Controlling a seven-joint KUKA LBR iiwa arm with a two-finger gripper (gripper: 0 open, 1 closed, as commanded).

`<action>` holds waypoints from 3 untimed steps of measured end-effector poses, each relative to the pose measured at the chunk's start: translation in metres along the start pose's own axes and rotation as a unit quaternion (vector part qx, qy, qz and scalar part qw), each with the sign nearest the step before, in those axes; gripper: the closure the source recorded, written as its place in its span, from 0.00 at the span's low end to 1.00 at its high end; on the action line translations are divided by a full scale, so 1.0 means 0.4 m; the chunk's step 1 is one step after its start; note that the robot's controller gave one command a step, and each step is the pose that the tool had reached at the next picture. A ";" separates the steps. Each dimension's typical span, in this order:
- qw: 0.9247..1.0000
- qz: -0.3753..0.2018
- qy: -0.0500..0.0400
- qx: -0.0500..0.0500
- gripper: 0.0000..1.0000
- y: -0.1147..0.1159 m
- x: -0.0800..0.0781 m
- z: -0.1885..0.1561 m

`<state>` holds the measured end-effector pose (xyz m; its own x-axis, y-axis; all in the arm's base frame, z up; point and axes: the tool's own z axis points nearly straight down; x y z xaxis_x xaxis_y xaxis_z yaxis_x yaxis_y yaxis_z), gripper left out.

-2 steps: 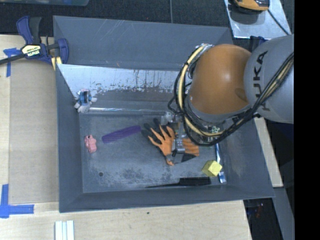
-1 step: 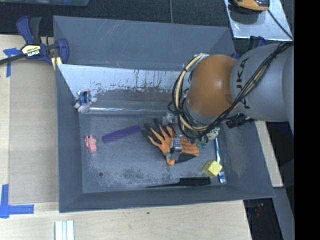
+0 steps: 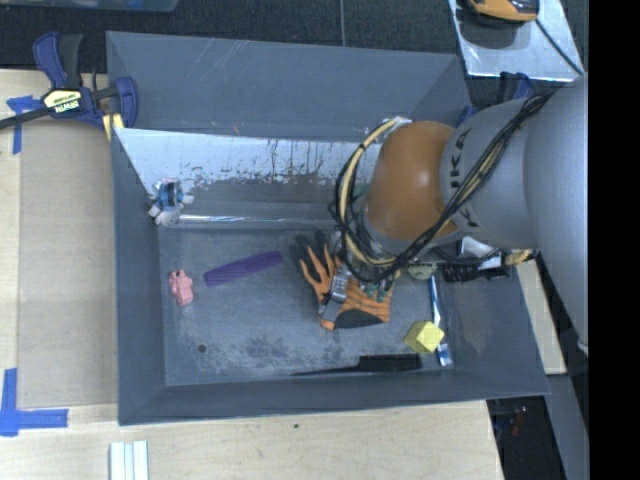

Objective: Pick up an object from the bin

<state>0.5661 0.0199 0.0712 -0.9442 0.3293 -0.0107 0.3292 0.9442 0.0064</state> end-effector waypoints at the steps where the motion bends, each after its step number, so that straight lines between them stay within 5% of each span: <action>1: 0.996 -0.086 -0.002 0.000 0.00 -0.011 -0.011 -0.001; 2: 1.000 -0.024 -0.002 0.000 0.00 -0.001 -0.006 -0.003; 3: 0.995 -0.100 -0.005 0.000 1.00 -0.013 -0.019 -0.008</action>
Offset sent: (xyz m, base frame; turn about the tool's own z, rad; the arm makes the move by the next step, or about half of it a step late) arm 0.0007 0.0017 0.0002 -0.0280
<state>0.5713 0.0125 0.0744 -0.9905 0.1353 -0.0228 0.1352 0.9908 0.0038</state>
